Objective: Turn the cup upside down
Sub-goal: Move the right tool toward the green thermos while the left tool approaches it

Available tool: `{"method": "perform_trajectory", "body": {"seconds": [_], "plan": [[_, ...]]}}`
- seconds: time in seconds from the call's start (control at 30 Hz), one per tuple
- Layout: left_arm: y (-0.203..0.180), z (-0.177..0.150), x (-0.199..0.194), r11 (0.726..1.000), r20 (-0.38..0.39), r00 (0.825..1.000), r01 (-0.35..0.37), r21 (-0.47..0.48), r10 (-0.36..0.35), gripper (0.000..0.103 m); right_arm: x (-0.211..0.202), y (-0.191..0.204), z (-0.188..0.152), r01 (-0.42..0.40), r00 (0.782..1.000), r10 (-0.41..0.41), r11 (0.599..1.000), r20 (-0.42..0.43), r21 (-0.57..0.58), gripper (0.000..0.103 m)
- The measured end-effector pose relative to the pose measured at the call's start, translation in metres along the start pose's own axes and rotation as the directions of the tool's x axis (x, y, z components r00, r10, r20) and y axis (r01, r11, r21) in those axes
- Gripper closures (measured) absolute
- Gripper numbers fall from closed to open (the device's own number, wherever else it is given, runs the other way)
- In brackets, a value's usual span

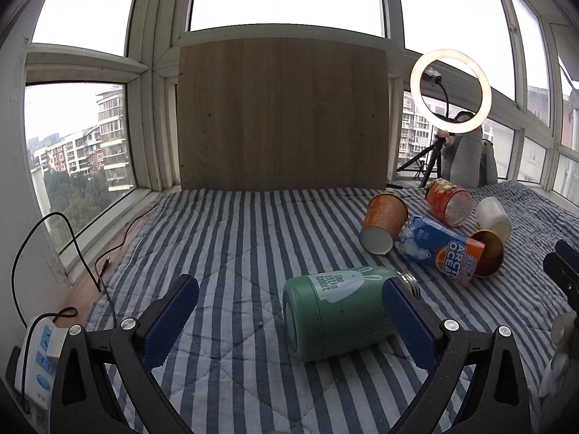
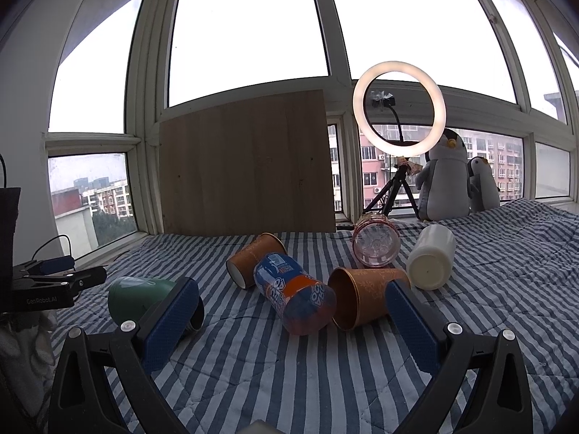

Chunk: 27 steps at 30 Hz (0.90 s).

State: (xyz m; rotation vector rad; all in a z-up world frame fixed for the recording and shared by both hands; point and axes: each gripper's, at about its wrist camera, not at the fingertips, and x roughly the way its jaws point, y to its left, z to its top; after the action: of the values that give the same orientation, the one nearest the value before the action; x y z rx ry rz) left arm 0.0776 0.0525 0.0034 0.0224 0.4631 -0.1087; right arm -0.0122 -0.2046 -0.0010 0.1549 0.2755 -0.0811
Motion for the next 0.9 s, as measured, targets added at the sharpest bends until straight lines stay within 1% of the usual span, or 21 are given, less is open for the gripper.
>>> {"method": "perform_trajectory", "body": {"seconds": [0.17, 0.37, 0.5, 0.57, 0.67, 0.8, 0.9], "plan": [[0.015, 0.022, 0.018, 0.999, -0.010, 1.000, -0.027, 0.028, 0.027, 0.001, 0.002, 0.003, 0.000, 0.003, 1.000, -0.004, 1.000, -0.020, -0.012, 0.001], [0.040, 0.042, 0.043, 0.998, -0.033, 0.998, -0.058, 0.016, 0.059, 0.001, 0.000, 0.011, -0.001, -0.019, 0.999, 0.017, 0.999, -0.045, -0.038, 0.001], [0.056, 0.045, 0.067, 0.998, -0.080, 0.995, -0.057, 0.009, 0.058, 0.001, -0.002, 0.022, -0.003, -0.049, 0.996, 0.044, 0.996, -0.072, -0.073, 0.001], [0.065, 0.043, 0.076, 0.998, -0.091, 0.994, -0.068, 0.001, 0.068, 0.001, -0.002, 0.028, -0.004, -0.076, 0.993, 0.068, 0.994, -0.095, -0.083, 0.002], [0.075, 0.039, 0.085, 0.998, -0.096, 0.993, -0.066, -0.025, 0.063, 0.001, 0.000, 0.040, -0.006, -0.118, 0.986, 0.104, 0.987, -0.128, -0.108, 0.002], [0.081, 0.033, 0.090, 0.998, -0.110, 0.993, -0.049, -0.032, 0.045, 0.001, 0.011, 0.064, -0.004, -0.173, 0.974, 0.140, 0.966, -0.176, -0.192, 0.002], [0.082, 0.031, 0.089, 0.999, -0.101, 0.994, -0.053, -0.012, 0.051, 0.001, 0.024, 0.088, -0.001, -0.203, 0.966, 0.142, 0.932, -0.215, -0.299, 0.002]]}}
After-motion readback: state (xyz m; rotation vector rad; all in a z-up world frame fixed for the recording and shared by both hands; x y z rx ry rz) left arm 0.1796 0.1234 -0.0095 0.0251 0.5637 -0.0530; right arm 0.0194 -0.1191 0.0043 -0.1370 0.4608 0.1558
